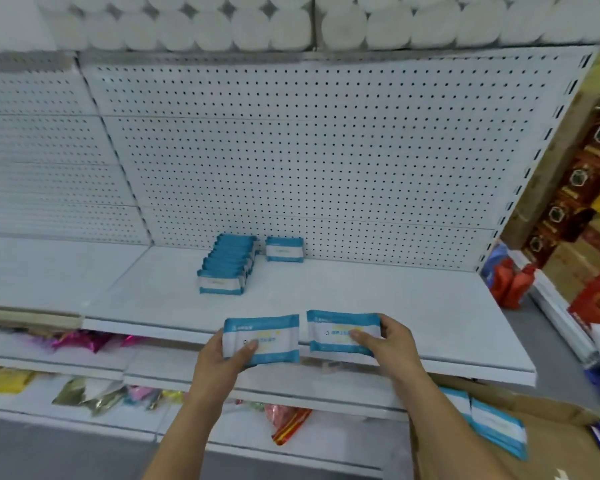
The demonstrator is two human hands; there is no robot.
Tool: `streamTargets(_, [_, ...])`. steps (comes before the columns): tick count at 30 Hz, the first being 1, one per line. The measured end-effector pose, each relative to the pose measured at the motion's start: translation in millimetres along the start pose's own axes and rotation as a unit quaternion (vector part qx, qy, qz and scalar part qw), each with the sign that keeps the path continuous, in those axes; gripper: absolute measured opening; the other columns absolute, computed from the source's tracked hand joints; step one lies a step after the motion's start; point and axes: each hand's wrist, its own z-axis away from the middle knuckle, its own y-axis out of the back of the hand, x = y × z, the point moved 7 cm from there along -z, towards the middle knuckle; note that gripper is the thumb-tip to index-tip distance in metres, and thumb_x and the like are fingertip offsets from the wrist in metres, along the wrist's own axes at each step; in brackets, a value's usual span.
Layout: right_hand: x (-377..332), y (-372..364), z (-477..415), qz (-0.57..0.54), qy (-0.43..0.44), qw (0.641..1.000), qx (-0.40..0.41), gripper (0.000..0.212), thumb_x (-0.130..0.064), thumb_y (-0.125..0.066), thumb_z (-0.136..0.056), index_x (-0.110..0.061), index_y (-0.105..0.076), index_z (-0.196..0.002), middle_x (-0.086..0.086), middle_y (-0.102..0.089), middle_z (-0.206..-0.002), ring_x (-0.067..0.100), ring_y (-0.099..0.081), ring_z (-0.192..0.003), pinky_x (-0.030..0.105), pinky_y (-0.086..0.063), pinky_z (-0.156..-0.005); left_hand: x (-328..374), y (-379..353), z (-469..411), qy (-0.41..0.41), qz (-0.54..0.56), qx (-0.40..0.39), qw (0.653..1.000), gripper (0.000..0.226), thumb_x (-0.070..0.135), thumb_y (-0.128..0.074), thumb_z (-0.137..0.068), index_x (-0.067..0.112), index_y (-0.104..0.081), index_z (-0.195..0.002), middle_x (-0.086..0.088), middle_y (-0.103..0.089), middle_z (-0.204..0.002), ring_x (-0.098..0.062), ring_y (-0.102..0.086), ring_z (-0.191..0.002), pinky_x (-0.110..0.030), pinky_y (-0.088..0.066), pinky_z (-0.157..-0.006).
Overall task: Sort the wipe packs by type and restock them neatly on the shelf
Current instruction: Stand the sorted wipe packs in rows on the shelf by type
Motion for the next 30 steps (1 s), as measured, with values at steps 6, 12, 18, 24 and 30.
streamTargets(6, [13,-33,-71,0.018,0.017,1.000,0.018,0.023,0.000,-0.076,-0.082,-0.015,-0.065,-0.095,0.002,-0.069,-0.094,0.016,-0.066,-0.086,0.027,-0.059,-0.074,-7,5,-70,0.013,0.019,-0.010,1.000,0.027,0.017,-0.074,-0.088,0.017,-0.066,-0.114,-0.002,-0.077,-0.103,-0.022,-0.074,-0.096,-0.040,-0.061,-0.084])
streamTargets(12, [38,-78,-181,0.023,0.007,0.999,0.022,0.022,-0.003,-0.077,-0.081,-0.017,-0.065,-0.093,0.002,-0.070,-0.097,0.019,-0.069,-0.091,0.035,-0.061,-0.077,-12,-4,-158,0.032,0.014,-0.026,0.999,0.025,0.013,-0.072,-0.089,0.015,-0.068,-0.114,-0.003,-0.077,-0.103,-0.023,-0.074,-0.096,-0.035,-0.061,-0.078])
streamTargets(18, [49,-130,-285,0.063,-0.018,0.997,0.031,0.025,-0.004,-0.080,-0.077,-0.021,-0.066,-0.087,0.002,-0.070,-0.096,0.020,-0.067,-0.091,0.027,-0.055,-0.079,-13,-3,-228,0.052,-0.021,-0.015,0.998,0.023,0.013,-0.076,-0.086,0.015,-0.069,-0.107,0.002,-0.078,-0.096,-0.020,-0.073,-0.095,-0.028,-0.059,-0.074])
streamTargets(24, [56,-167,-357,0.125,-0.016,0.991,0.036,0.031,-0.009,-0.083,-0.075,-0.015,-0.070,-0.103,0.006,-0.069,-0.105,0.021,-0.066,-0.095,0.030,-0.055,-0.082,-8,1,-284,0.065,-0.026,-0.043,0.997,0.020,0.007,-0.075,-0.086,0.014,-0.070,-0.104,0.001,-0.078,-0.096,-0.010,-0.073,-0.088,-0.020,-0.057,-0.070])
streamTargets(30, [60,-201,-379,0.168,-0.005,0.982,0.083,0.021,-0.008,-0.077,-0.081,-0.019,-0.062,-0.090,-0.003,-0.066,-0.094,0.017,-0.064,-0.087,0.015,-0.044,-0.064,-24,12,-335,0.096,-0.027,-0.084,0.991,0.023,0.009,-0.078,-0.084,0.014,-0.070,-0.104,0.000,-0.078,-0.097,-0.020,-0.073,-0.094,-0.040,-0.058,-0.089])
